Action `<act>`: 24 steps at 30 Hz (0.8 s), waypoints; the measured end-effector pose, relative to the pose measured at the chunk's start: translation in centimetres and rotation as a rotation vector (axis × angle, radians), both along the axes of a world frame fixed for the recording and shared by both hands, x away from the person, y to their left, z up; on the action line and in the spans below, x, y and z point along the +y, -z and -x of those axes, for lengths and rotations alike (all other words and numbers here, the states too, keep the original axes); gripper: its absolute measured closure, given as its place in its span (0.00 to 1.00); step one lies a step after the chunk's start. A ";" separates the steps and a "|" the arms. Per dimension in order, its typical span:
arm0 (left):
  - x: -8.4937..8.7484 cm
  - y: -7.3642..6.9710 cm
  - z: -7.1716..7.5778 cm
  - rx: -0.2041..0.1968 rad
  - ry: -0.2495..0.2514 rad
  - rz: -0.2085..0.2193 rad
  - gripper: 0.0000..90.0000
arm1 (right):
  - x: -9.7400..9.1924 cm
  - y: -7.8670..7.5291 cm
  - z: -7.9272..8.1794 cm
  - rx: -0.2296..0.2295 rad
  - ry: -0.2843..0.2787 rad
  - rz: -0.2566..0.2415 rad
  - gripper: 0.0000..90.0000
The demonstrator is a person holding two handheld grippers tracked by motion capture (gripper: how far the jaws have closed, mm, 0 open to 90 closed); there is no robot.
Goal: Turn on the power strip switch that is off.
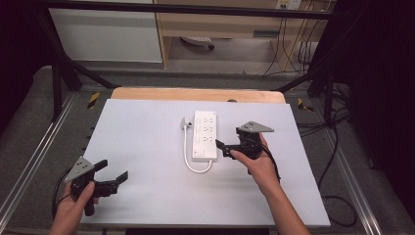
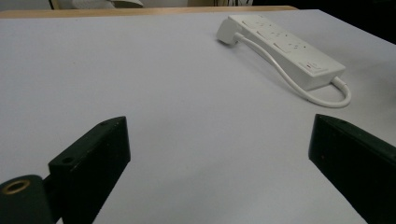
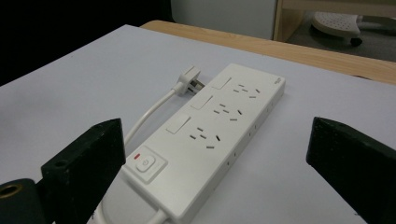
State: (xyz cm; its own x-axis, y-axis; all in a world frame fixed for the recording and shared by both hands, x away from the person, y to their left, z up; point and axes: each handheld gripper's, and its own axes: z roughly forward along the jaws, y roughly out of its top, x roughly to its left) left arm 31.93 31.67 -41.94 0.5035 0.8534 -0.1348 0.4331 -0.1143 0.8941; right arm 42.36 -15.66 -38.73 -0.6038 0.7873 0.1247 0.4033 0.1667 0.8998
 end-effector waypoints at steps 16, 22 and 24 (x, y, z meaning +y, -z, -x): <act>0.1 0.0 0.1 -0.004 -0.006 0.000 0.06 | -6.8 1.7 5.7 -0.054 0.061 0.015 0.04; 0.1 -0.1 0.1 -0.004 -0.008 -0.001 0.06 | -8.4 2.2 6.7 -0.053 0.081 0.027 0.05; 0.2 -0.1 0.1 -0.005 -0.008 0.000 0.06 | -9.2 2.6 7.0 -0.047 0.097 0.031 0.05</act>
State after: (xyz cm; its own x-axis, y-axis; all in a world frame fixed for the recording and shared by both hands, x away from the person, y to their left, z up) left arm 31.83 31.82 -41.88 0.4974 0.8574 -0.1324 0.4292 -0.1106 0.8964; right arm 35.39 -24.84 -41.38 -0.5290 0.8455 0.0730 0.3765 0.1567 0.9131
